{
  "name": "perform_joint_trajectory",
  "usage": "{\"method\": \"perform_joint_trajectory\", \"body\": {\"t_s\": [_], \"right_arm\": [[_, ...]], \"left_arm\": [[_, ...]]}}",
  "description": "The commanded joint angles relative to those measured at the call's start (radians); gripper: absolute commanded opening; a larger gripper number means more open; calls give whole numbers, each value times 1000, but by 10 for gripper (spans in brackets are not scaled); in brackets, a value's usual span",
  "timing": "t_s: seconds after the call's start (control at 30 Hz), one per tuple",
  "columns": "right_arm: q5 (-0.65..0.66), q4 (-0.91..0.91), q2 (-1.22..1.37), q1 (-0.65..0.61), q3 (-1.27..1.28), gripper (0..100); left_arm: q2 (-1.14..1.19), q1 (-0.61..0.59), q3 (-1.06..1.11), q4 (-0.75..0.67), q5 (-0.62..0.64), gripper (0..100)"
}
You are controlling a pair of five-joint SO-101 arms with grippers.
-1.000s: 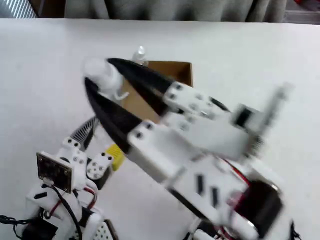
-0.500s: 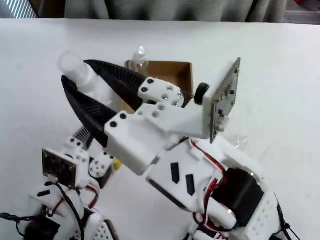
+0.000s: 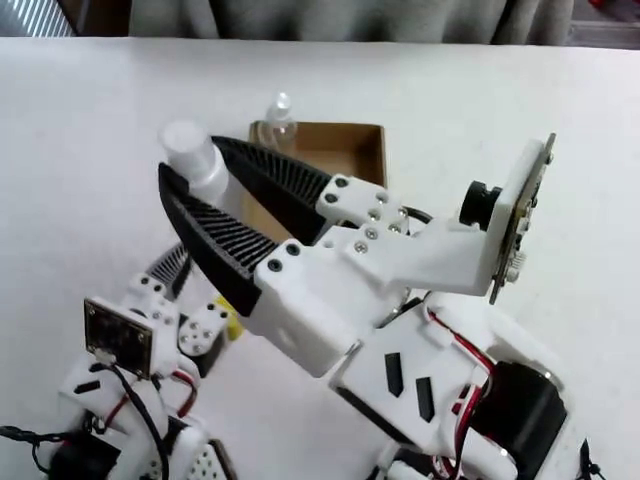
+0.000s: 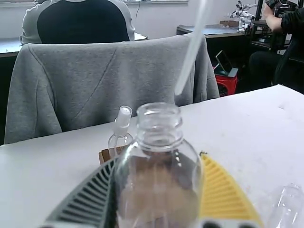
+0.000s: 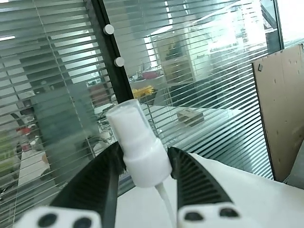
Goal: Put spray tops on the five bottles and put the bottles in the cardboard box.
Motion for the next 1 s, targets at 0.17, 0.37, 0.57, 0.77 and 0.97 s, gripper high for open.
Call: {"method": "perform_joint_trajectory", "body": {"t_s": [0.17, 0.37, 0.57, 0.77, 0.97], "right_arm": [[-26, -114, -21, -10, 100, 17], [-48, -114, -13, -19, 117, 18], [-48, -107, -24, -7, 178, 18], [-46, -114, -85, 28, 270, 17], [-46, -116, -134, 28, 400, 17]], "left_arm": [[1, 4, -8, -9, -9, 21], [1, 4, -8, -9, -9, 21], [1, 4, -8, -9, -9, 21], [1, 4, -8, -9, -9, 21], [1, 4, -8, -15, -9, 21]]}}
